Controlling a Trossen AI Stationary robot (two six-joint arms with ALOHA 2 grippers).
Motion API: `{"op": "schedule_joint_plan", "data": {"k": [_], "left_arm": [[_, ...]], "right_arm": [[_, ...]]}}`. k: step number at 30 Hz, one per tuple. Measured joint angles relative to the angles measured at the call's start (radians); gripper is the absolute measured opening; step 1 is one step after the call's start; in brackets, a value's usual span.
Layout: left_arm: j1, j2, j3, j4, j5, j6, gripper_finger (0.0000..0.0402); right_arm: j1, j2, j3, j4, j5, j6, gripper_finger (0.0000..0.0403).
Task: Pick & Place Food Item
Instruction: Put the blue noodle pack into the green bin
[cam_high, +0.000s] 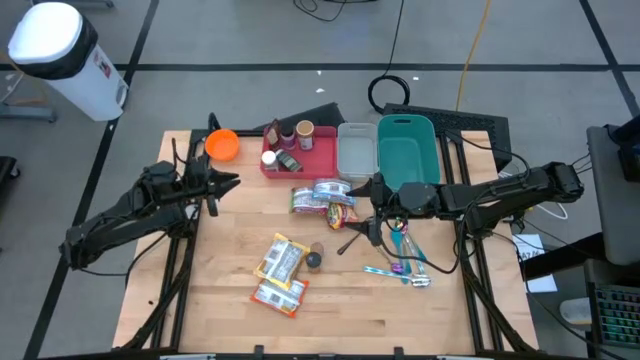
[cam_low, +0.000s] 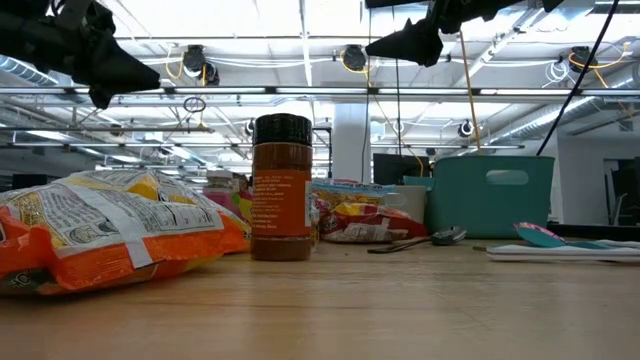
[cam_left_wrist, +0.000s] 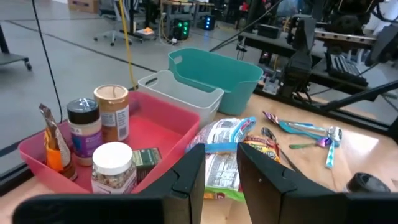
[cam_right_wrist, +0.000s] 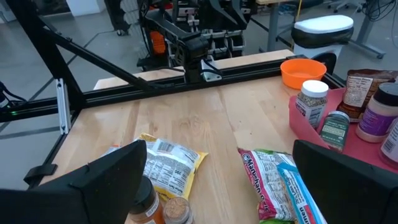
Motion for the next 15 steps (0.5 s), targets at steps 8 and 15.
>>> {"op": "schedule_joint_plan", "data": {"k": [8, 15], "left_arm": [[-0.072, 0.003, -0.11, 0.184, 0.008, -0.008, 0.0097], [-0.165, 0.004, -0.24, 0.383, 0.056, 0.025, 0.0097]], "right_arm": [[0.0, 0.0, 0.0, 0.002, 0.0, 0.0, 0.0397], [0.0, 0.012, 0.0, 0.012, 0.001, 0.0, 0.0397]]}}
